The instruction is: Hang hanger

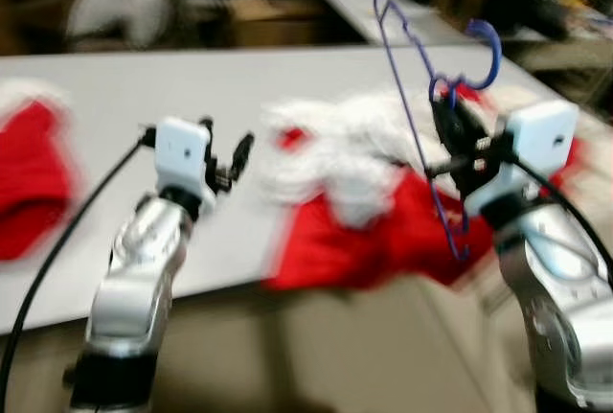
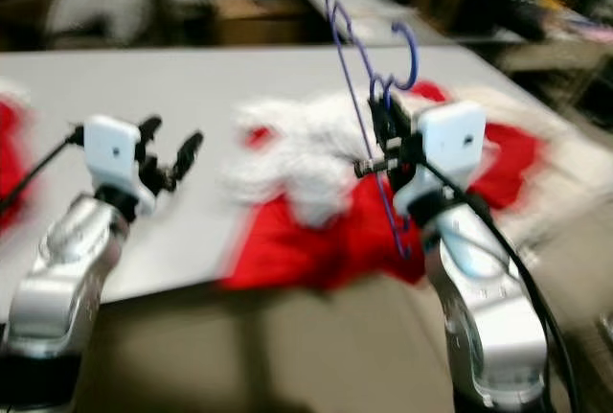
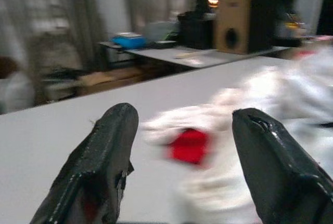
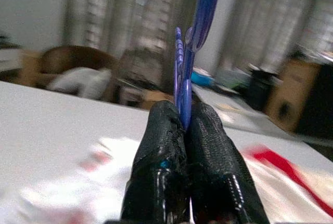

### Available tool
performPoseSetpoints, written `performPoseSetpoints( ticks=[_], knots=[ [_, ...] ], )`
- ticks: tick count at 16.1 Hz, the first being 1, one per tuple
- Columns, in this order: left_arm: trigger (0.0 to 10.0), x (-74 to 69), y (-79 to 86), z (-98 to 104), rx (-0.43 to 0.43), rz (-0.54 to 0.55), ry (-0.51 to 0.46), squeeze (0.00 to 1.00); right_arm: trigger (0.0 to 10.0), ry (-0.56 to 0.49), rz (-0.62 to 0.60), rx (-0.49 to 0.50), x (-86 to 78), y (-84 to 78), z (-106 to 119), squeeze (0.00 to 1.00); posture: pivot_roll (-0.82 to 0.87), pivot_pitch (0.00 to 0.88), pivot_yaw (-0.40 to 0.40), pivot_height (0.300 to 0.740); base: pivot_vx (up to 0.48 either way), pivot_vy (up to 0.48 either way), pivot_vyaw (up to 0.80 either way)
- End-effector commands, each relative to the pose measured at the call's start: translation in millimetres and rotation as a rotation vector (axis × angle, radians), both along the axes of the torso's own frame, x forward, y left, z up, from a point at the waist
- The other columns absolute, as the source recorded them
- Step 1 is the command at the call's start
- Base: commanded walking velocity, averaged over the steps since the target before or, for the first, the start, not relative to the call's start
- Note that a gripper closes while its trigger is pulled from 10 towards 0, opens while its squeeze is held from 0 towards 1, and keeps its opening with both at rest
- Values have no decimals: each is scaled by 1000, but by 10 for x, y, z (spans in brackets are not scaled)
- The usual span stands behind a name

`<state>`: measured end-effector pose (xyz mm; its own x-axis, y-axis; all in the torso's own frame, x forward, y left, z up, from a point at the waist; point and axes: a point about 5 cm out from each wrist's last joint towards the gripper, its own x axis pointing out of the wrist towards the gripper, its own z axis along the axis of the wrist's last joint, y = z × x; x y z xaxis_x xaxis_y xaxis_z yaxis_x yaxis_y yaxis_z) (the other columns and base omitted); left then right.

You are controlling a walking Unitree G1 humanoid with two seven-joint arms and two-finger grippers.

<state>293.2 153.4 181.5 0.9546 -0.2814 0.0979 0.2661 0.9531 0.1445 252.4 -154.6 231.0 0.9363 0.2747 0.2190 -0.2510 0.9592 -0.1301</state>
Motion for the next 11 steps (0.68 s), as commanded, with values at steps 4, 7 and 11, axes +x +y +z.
performPoseSetpoints(
  ticks=[4, 7, 11],
  knots=[
    [10000, -10, -213, -111, -69, -56, 52, 0, 10000, 130, -170, -34, -69, -296, -183, 0, -84, 0, -6, 740, 0, -84, -600],
    [10000, -23, -253, -244, -64, -45, 80, 0, 10000, 182, -208, -77, -171, -434, -273, 0, -118, 0, 2, 740, 0, 0, 0],
    [10000, -11, -342, -285, -115, -36, 111, 573, 10000, 262, -241, -117, -266, -537, -371, 0, -148, 0, 14, 740, 334, 0, 0]
  ],
)
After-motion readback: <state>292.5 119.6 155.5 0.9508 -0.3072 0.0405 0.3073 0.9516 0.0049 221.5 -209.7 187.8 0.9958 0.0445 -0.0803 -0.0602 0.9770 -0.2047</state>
